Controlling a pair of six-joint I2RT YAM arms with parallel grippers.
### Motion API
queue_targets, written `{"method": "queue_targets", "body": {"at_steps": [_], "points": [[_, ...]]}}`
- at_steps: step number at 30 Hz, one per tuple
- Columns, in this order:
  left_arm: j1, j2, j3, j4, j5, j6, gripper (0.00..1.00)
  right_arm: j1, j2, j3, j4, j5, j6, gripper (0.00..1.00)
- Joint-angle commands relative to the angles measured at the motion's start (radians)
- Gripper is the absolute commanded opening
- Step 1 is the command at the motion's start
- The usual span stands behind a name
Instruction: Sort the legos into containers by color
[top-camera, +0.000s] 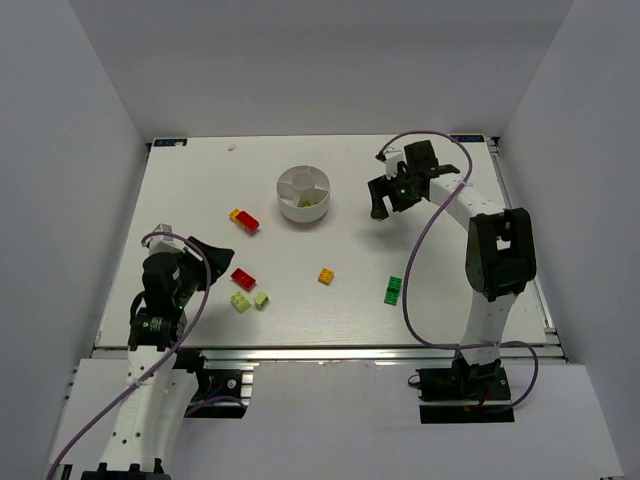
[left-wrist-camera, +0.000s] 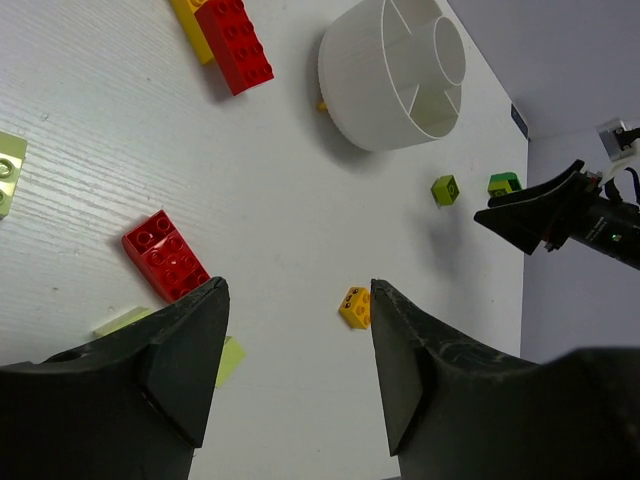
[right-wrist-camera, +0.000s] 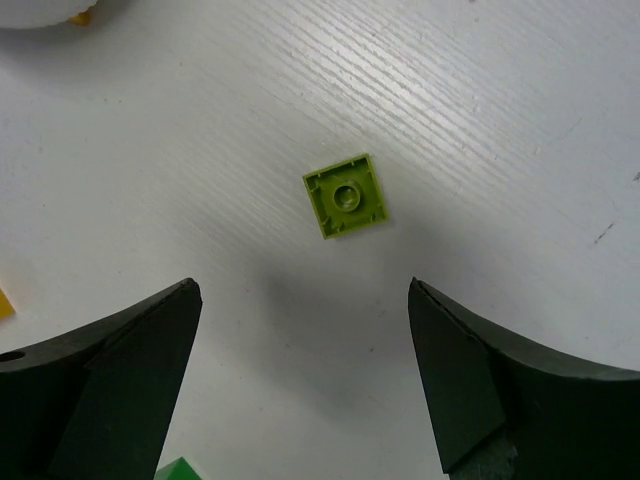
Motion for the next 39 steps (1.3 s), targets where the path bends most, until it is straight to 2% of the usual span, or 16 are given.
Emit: {"method": "queue_targets", "body": {"at_steps": [1,6,12,21,39], "points": [[-0.001,-0.012,0.030,0.014,-0.008,-0.013,0.68,0.020,-0.041,-0.030,0.109,0.019,-0.092,0.88],[0.000,-0.021,0.032,-0.005,-0.015,-0.013,0.69,0.020,-0.018,-0.039,0.165,0.033,-0.263,0.86],[0.000,-0.019,0.030,-0.011,-0.015,-0.013,0.69,0.020,0.058,0.029,0.139,-0.012,-0.392,0.83],[0.000,-0.015,0.025,-0.006,-0.018,-0.015,0.69,0.020,0.154,0.118,0.093,-0.036,-0.426,0.80],[0.000,0.034,0.025,0.043,-0.006,-0.016,0.69,0.021,0.220,0.155,0.065,-0.052,-0.435,0.68]]}}
